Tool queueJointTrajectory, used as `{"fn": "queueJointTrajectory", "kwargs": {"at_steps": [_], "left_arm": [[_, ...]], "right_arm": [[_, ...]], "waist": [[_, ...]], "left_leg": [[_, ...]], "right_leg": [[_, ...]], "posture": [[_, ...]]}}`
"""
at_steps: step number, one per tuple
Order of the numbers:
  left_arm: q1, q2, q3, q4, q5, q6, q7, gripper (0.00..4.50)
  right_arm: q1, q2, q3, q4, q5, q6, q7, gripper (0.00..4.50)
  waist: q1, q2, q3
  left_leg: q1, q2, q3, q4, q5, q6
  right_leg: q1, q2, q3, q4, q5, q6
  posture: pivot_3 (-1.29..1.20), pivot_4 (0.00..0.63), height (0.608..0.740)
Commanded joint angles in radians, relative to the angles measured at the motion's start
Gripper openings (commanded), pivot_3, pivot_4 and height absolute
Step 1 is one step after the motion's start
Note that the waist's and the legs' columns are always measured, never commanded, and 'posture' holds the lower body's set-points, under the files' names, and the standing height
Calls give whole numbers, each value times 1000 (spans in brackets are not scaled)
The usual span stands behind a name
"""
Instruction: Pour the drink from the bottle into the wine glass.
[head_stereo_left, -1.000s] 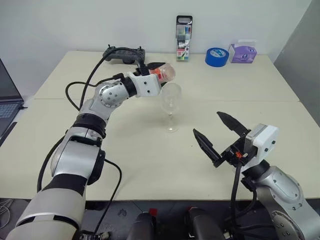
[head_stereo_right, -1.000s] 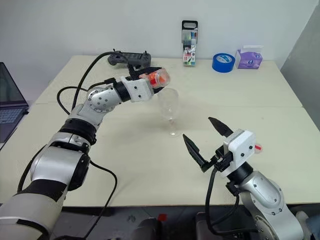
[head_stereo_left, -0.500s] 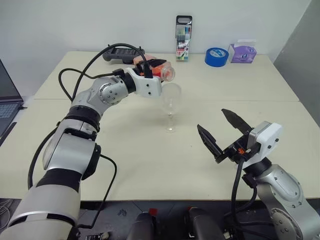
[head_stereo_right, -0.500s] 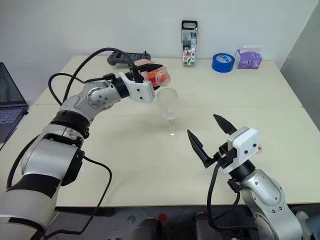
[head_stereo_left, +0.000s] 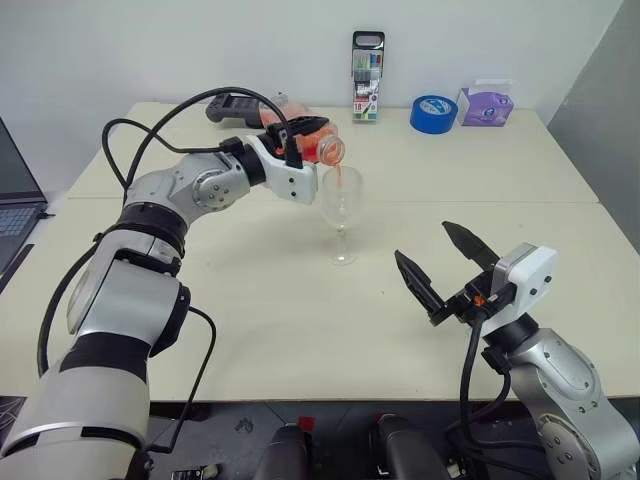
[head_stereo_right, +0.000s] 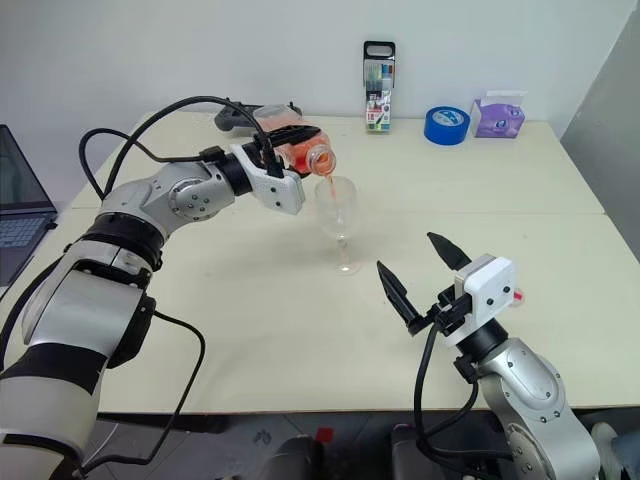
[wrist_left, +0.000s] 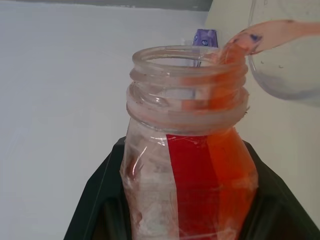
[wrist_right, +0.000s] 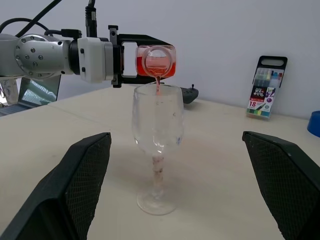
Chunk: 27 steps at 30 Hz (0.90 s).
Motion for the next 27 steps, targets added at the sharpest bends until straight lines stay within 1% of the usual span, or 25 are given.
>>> {"fn": "queueJointTrajectory", "kwargs": {"at_steps": [1, 12, 27], "left_arm": [[-61, 16, 0, -3, 6, -10, 48, 1923], [-92, 21, -58, 11, 76, 3, 151, 1923], [-117, 27, -84, 28, 105, 12, 216, 1923]], "right_arm": [[-10, -1, -7, -20, -3, -30, 3, 4500], [-10, -8, 8, -14, -27, -40, 5, 4500], [2, -2, 26, 4, -39, -59, 11, 4500]], "waist": [[0, 0, 0], [0, 0, 0], [0, 0, 0]], "left_leg": [[0, 0, 0, 0, 0, 0], [0, 0, 0, 0, 0, 0], [0, 0, 1, 0, 0, 0]], "right_leg": [[0, 0, 0, 0, 0, 0], [0, 0, 0, 0, 0, 0], [0, 0, 0, 1, 0, 0]], "posture": [[0, 150, 740], [0, 150, 740], [0, 150, 740]]}}
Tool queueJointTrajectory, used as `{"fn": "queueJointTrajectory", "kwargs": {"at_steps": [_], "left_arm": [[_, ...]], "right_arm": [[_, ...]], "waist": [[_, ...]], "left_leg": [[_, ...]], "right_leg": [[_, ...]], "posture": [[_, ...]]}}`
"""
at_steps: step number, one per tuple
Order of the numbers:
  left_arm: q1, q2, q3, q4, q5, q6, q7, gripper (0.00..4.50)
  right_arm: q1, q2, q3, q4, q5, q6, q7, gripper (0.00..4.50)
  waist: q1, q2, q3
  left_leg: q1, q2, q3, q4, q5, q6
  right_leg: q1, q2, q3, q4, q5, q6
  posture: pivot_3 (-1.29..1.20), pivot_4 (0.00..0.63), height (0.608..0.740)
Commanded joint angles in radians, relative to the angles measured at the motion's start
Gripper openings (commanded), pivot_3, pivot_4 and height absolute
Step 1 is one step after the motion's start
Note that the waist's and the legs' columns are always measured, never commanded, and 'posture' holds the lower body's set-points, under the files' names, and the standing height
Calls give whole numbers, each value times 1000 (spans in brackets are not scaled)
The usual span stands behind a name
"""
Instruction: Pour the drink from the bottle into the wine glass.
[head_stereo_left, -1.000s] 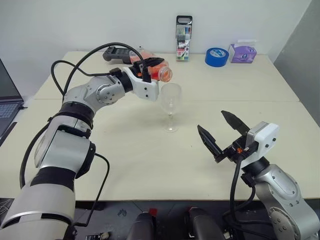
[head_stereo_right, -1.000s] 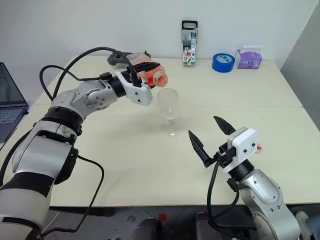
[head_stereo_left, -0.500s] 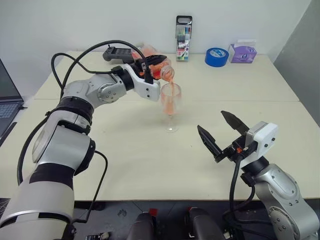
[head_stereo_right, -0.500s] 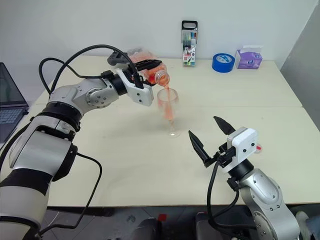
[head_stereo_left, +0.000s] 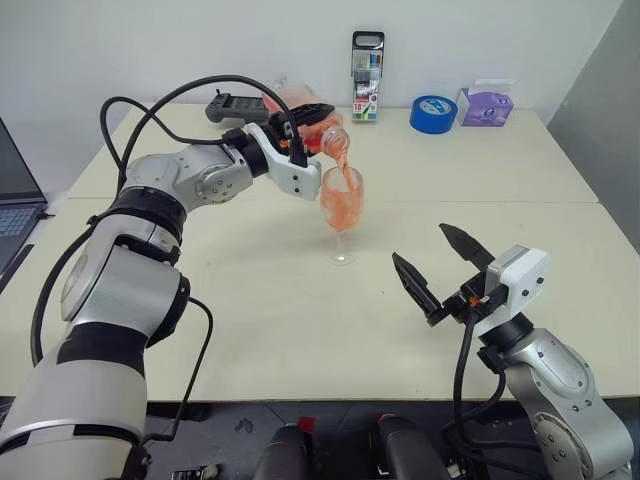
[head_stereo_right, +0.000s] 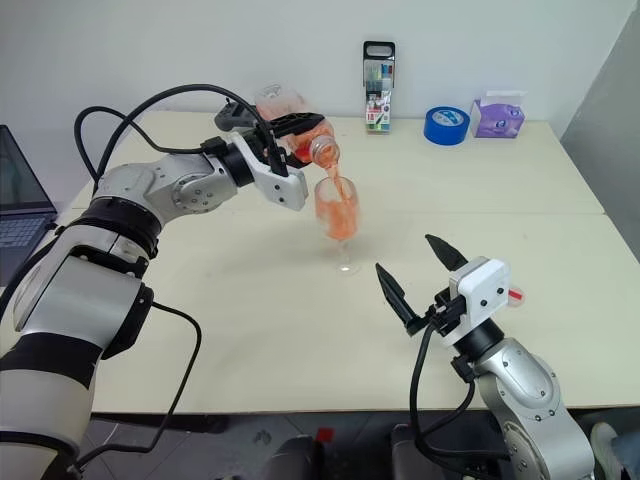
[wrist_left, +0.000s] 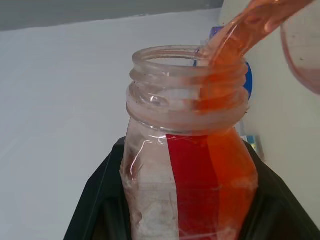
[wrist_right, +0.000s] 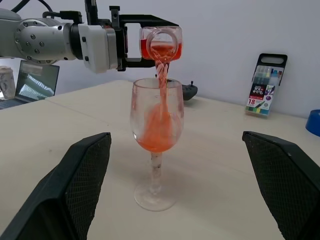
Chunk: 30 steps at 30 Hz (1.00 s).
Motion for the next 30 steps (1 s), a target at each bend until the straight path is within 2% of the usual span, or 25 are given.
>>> {"fn": "queueJointTrajectory", "kwargs": {"at_steps": [1, 22, 30], "left_arm": [[-45, 20, 11, -2, -12, -2, 28, 1923], [-35, 9, 37, 24, -65, -2, -20, 1922], [25, -68, 252, 40, -455, -21, -451, 1922]], "right_arm": [[0, 1, 2, -17, -4, -30, 7, 4500], [-3, 2, 13, -8, -14, -33, 16, 4500], [-45, -5, 14, -16, 9, -7, 33, 4500]], "waist": [[0, 0, 0], [0, 0, 0], [-2, 0, 0]], "left_leg": [[0, 0, 0, 0, 0, 0], [0, 0, 0, 0, 0, 0], [0, 0, 1, 1, 0, 0]], "right_leg": [[0, 0, 0, 0, 0, 0], [0, 0, 0, 0, 0, 0], [0, 0, 0, 1, 0, 0]], "posture": [[0, 150, 740], [0, 150, 740], [0, 150, 740]]}}
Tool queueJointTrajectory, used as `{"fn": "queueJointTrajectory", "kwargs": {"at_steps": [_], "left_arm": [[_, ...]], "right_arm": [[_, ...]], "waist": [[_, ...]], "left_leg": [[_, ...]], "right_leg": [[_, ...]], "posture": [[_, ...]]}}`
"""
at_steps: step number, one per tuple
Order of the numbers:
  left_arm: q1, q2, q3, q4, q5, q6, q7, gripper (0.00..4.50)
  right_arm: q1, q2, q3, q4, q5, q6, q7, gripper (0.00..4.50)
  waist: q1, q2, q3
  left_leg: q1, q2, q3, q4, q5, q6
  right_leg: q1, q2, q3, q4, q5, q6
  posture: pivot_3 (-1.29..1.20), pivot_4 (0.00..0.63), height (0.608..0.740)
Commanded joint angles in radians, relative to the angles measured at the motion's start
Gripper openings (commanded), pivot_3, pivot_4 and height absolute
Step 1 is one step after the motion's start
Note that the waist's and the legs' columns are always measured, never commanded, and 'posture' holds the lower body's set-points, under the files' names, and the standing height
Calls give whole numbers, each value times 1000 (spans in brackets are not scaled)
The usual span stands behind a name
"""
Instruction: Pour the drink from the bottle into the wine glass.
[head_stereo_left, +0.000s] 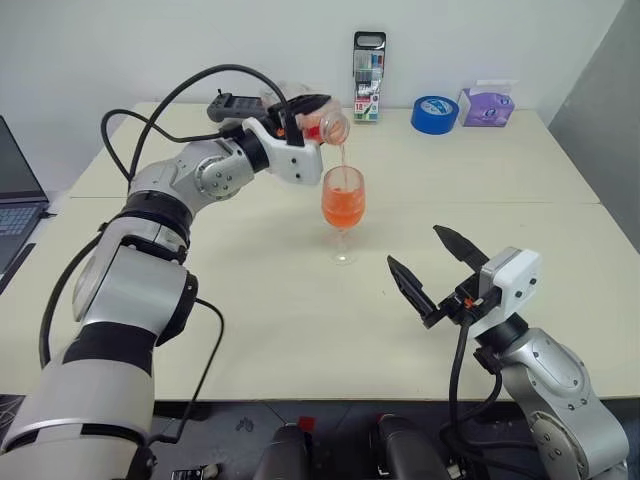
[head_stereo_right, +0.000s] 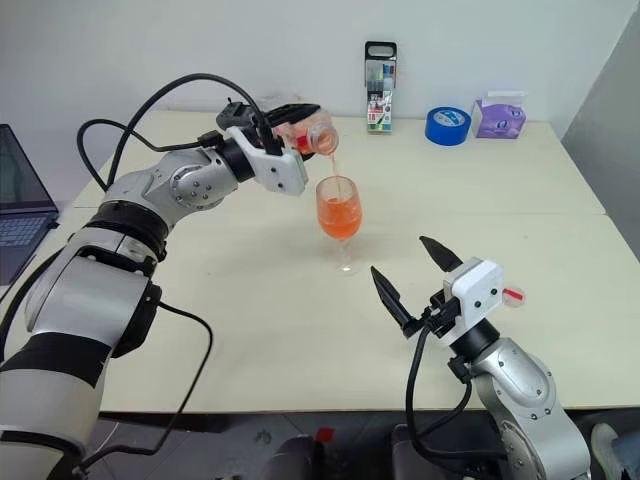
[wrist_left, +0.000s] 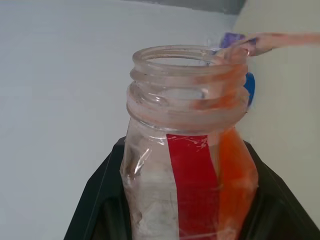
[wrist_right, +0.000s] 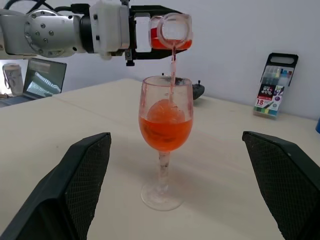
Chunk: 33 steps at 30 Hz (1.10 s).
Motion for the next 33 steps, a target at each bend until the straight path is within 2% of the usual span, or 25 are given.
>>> {"fn": "queueJointTrajectory", "kwargs": {"at_steps": [1, 4, 8, 11, 13, 16, 19, 21, 24, 29, 33], "left_arm": [[23, -6, 110, -28, -186, 14, -188, 1921], [54, -23, 181, -58, -310, 55, -332, 1913], [91, -47, 364, -132, -565, 283, -489, 1901], [124, -46, 473, -203, -681, 485, -475, 1900], [178, -26, 520, -267, -717, 605, -443, 1898], [280, 2, 584, -377, -754, 782, -367, 1897], [421, 20, 618, -525, -760, 862, -321, 1897], [496, 15, 637, -605, -770, 900, -288, 1897], [563, 1, 652, -674, -778, 956, -249, 1897], [619, -13, 671, -640, -777, 943, -235, 1897], [631, -26, 682, -594, -790, 934, -246, 1897]], "right_arm": [[-35, -7, -6, -29, 29, 5, 13, 4500], [-90, -13, -15, -29, 50, 29, 9, 4500], [-271, -24, -28, -8, 104, 145, -15, 4500], [-419, -25, -54, 61, 241, 389, -56, 4500], [-540, -55, -46, 92, 249, 511, -79, 4500], [-709, -55, -64, 123, 338, 670, -96, 4500], [-822, -77, 20, 165, 281, 706, -97, 4500], [-851, -23, -4, 230, 318, 729, -99, 4500], [-883, -3, 11, 297, 301, 720, -78, 4500], [-957, 67, -8, 396, 305, 704, -73, 4500], [-965, 61, -8, 447, 255, 683, -83, 4500]], "waist": [[-3, 0, 0], [-4, 0, 0], [-5, 0, 0], [-7, 0, 0], [-7, 1, 0], [-14, 1, -1], [-17, 1, -1], [-17, 0, -1], [0, -1, -2], [3, -1, -2], [3, -2, -3]], "left_leg": [[0, 0, 0, 0, 0, 0], [1, 0, 1, 0, 0, 0], [1, 1, 0, 3, 0, 0], [0, 1, -1, 5, 0, 0], [0, 2, -2, 6, 0, 0], [1, 2, -5, 6, 0, 0], [-1, 3, -8, 6, 0, 0], [-2, 3, -9, 7, 0, 0], [-5, 2, -11, 10, 0, 0], [-4, -1, -9, 11, 0, 0], [-4, -1, -10, 11, 0, 0]], "right_leg": [[0, 0, 0, 0, 0, 0], [0, 1, 1, 2, 0, 0], [-1, 1, 1, 5, 0, 0], [-1, 1, 0, 7, 0, 0], [-1, 1, 0, 8, 0, 0], [-2, 0, 2, 9, 0, 0], [-3, -1, 1, 9, 0, 0], [-4, -2, 1, 9, 0, 0], [-4, -6, -1, 10, 0, 0], [-3, -8, -2, 11, 0, 0], [-3, -8, -3, 11, 0, 0]], "posture": [[0, 150, 740], [0, 150, 740], [0, 150, 740], [0, 150, 740], [0, 150, 740], [0, 150, 740], [0, 150, 740], [0, 150, 740], [0, 150, 740], [0, 150, 740], [0, 150, 740]]}}
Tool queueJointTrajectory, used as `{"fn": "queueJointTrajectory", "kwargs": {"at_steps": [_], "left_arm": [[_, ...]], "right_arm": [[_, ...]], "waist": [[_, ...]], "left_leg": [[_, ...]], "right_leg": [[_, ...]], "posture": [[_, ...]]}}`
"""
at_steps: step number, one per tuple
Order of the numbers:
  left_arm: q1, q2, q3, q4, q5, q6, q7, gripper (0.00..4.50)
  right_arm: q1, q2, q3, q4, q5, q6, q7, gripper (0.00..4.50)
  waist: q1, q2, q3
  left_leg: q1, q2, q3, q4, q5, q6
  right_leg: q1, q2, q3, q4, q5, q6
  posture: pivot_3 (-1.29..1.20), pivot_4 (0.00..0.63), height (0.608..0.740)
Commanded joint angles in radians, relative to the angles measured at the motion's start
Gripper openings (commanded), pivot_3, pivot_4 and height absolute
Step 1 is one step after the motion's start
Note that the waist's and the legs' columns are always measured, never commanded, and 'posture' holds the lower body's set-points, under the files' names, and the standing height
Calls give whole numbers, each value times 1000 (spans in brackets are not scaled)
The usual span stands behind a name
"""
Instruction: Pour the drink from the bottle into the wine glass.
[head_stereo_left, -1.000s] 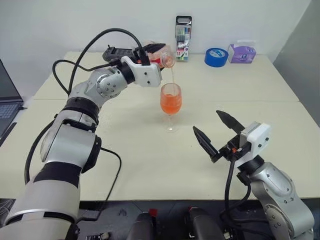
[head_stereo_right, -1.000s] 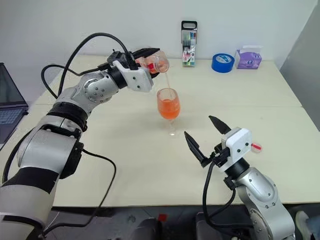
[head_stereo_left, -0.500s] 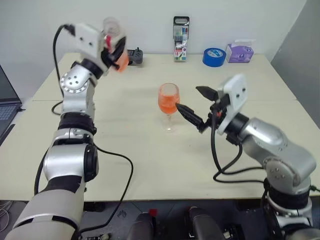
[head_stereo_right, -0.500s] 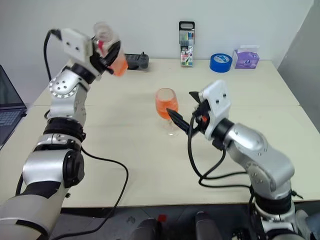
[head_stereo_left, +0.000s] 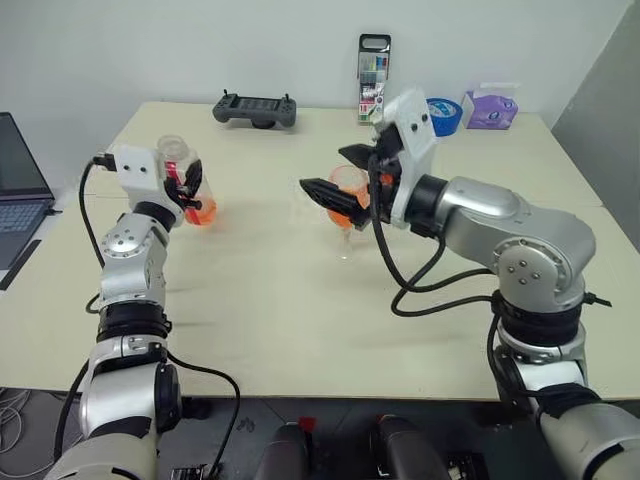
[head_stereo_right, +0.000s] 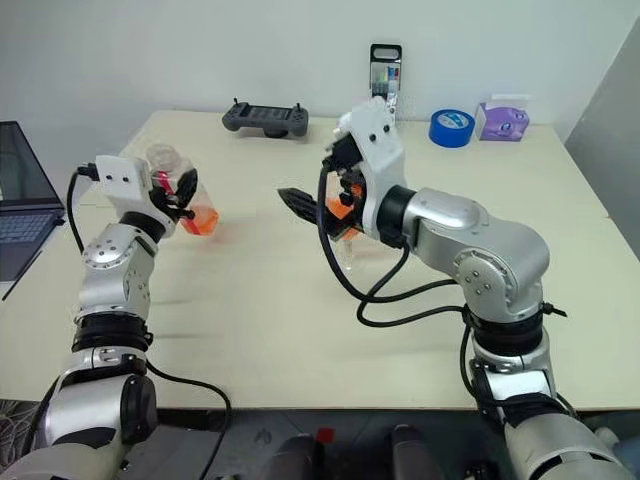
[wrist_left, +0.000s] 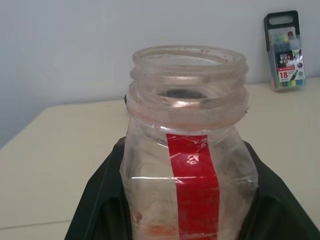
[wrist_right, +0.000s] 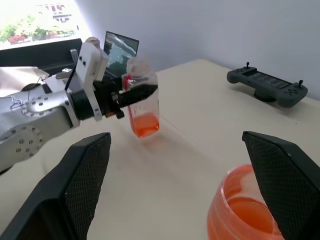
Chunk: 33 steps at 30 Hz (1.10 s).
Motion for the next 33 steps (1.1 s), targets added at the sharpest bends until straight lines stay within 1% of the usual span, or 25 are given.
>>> {"fn": "queueJointTrajectory", "kwargs": {"at_steps": [1, 5, 9, 11, 16, 17, 20, 23, 30, 33], "left_arm": [[1, 2, 28, 14, -21, -33, -9, 1897], [2, 7, 15, 81, -7, -51, -19, 1897], [-2, 4, 13, 106, -6, -68, -16, 1897], [-6, 2, 18, 111, -16, -56, -15, 2625], [11, 1, 28, 95, -23, -48, 5, 4246], [15, 2, 28, 91, -23, -46, 8, 4480], [36, 5, 18, 65, -14, -40, 11, 4480], [82, 8, 21, -14, -22, -13, 15, 4480], [250, 49, 64, -281, -73, 124, -4, 4480], [329, 74, 86, -432, -133, 227, -44, 4480]], "right_arm": [[-13, -19, -26, 7, -31, -27, -2, 4500], [-5, -17, -27, -8, -29, -11, 3, 4500], [3, -7, -35, -20, -21, 13, -6, 4500], [2, -4, -38, -21, -24, 19, -10, 4500], [-1, 5, -48, -12, -24, 25, -20, 4500], [-1, 5, -49, -9, -27, 23, -21, 4500], [-1, 7, -53, -7, -31, 23, -23, 4500], [3, 0, -61, -14, -30, 24, -19, 4500], [21, -23, -80, -29, -32, -18, 1, 4500], [25, -41, -75, -8, -42, -41, 21, 4500]], "waist": [[-1, 0, 0], [-5, 0, 0], [-4, 0, -1], [-4, 0, -1], [-4, 0, -1], [-4, 0, -1], [-4, 0, -1], [-5, 0, -1], [-6, 0, -1], [-5, 0, 0]], "left_leg": [[0, 0, 0, 0, 0, 0], [0, 1, 1, -1, 0, 0], [1, 1, 1, -1, 0, 0], [1, 1, 1, -1, 0, 0], [1, 1, 1, -1, 0, 0], [0, 1, 1, -1, 0, 0], [0, 1, 1, -1, 0, 0], [1, 1, 1, -1, 0, 0], [0, 2, 1, -2, 0, 0], [0, 2, 1, -2, 0, 0]], "right_leg": [[0, 0, 0, 0, 0, 0], [-1, 0, 1, 0, 0, 0], [-1, 0, 1, 1, 0, 0], [-1, 0, 1, 1, 0, 0], [-1, 0, 1, 1, 0, 0], [-1, 0, 1, 1, 0, 0], [-1, 0, 1, 1, 0, 0], [-1, 0, 1, 0, 0, 0], [-1, 0, 4, -1, 0, 0], [-1, 0, 4, -1, 0, 0]], "posture": [[0, 150, 740], [0, 150, 740], [0, 150, 740], [0, 150, 740], [0, 150, 740], [0, 150, 740], [0, 150, 740], [0, 150, 740], [0, 150, 740], [0, 150, 740]]}}
